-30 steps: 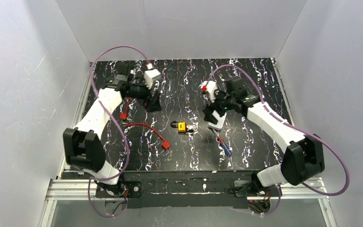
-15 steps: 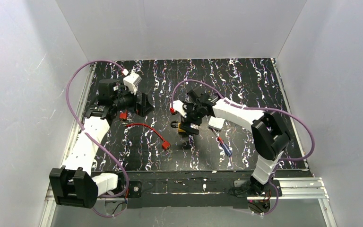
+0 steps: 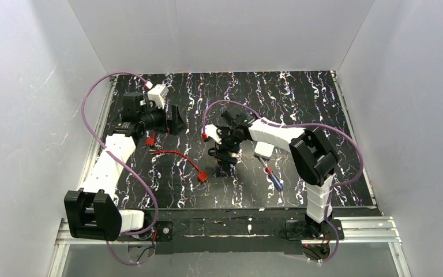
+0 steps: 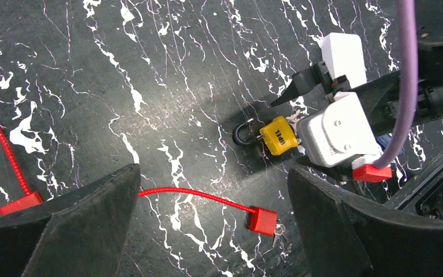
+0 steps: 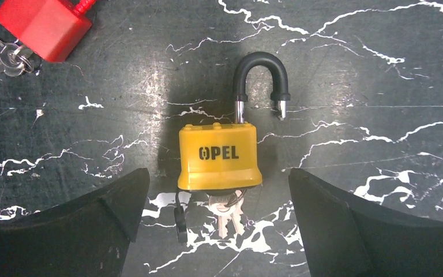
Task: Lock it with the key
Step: Pick up the lock from the center of the board.
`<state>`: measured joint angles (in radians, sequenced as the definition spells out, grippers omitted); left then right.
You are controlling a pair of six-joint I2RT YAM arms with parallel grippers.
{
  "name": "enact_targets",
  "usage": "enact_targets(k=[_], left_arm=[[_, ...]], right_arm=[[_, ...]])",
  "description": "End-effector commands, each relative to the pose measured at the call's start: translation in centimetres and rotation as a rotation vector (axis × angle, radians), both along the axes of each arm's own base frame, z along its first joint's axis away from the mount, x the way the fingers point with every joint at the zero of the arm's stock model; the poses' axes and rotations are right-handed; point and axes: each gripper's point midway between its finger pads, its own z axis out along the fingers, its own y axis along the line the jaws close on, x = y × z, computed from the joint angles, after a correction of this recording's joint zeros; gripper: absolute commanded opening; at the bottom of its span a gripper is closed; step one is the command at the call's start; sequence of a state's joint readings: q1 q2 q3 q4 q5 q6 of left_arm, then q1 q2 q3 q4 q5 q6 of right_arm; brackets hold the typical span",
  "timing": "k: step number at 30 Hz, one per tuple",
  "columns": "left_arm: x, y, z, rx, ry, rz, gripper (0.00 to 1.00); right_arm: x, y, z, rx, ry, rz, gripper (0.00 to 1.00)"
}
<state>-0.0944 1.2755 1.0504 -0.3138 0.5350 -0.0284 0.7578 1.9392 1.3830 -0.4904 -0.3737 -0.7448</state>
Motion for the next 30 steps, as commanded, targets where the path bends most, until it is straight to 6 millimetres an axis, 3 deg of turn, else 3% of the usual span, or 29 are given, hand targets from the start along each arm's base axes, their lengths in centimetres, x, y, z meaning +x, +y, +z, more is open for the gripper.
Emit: enact_targets(k=[1,3,9,13,20,24,30], left_arm=[[0.5,0.0,2.6,-0.022,-0.069,0.010,0.98],[0.3,0.0,2.4,-0.020,-0.071,0.006,0.98],[-0.1,0.2,1.8,-0.006,-0.035,-0.004,0.98],[-0.3,0.0,2.5,-0.046,0.015,-0.039,0.98],[-1.5,-1.3,4.0,-0.095,0.007,-0.156,0.98],[-2.4,-1.6,4.5,-0.104,0.001,-0.202,0.98],[-4.7,-2.8,5.0,-0.167,-0.028,-0.348,0.98]], right_arm=[[0.8,2.0,0.8,0.061,-0.024,0.048,1.00],[0.7,2.2,0.4,0.062,-0.017,0.055,1.00],[0.1,2.1,-0.7,0.054,0.019,0.086,0.87],[-0.5,1.7,-0.8,0.050,0.035,0.083,0.81],[-0.9,0.7,-0.4,0.028,0.028,0.067,0.53],[-0.8,0.8,1.8,0.073,0.029,0.042,0.46],[-0.6,0.6,7.8,0.218,0.102,0.014,0.39]])
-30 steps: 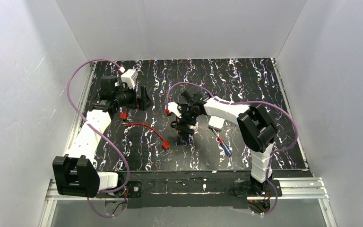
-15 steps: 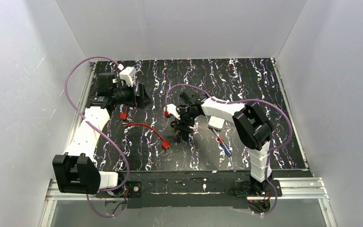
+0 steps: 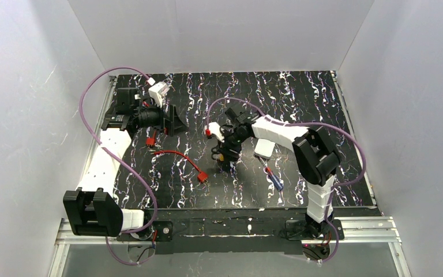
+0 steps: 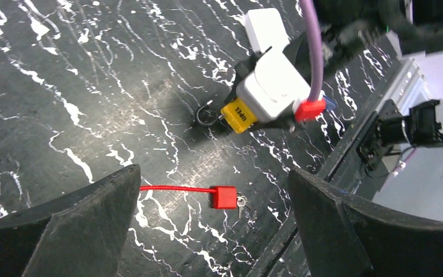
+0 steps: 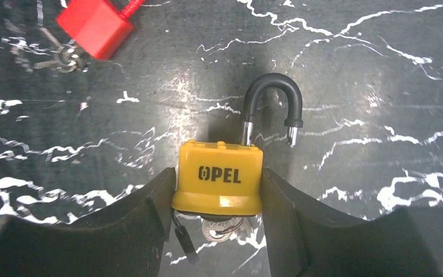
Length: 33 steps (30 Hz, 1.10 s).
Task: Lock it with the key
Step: Pick up the lock from the center of the board.
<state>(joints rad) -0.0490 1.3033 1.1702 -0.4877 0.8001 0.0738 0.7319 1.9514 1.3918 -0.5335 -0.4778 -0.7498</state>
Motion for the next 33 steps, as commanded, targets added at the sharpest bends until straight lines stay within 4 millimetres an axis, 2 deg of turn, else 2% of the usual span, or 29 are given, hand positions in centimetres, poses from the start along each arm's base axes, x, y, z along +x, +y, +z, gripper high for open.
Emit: enact_targets(k=[1,7,13,17,25,33], left_arm=[[-2.7,-1.3,2.1,-0.073,-0.065,-0.161,0.98],[-4.6,-2.3,3.2,-0.121,-0.173,-0.298,0.98],[-6.3,-2.6,3.5,-0.094,-0.362,-0.431,0.97],[-7.4,-3.0,2.4,-0.063,-0.399,-0.522,0.94],[-10.4,-5.2,0.1,0.017,-0.443,-0.707,0.91],[-11.1,-6.6,-0.7,0.059,-0.467,-0.811,0.82]], right_arm=[[0.3,0.7,8.8,0.205,0.023,-0.019,0.38],[-1.8,0.5,13.8,0.352,0.149,-0.024,0.34],[-5.2,0.6,16.8,0.444,0.320,0.016,0.33],[-7.1,0.5,18.6,0.491,0.434,0.041,0.34],[-8.7,0.3,19.5,0.512,0.589,0.045,0.35],[-9.5,0.4,19.9,0.541,0.715,0.055,0.34]])
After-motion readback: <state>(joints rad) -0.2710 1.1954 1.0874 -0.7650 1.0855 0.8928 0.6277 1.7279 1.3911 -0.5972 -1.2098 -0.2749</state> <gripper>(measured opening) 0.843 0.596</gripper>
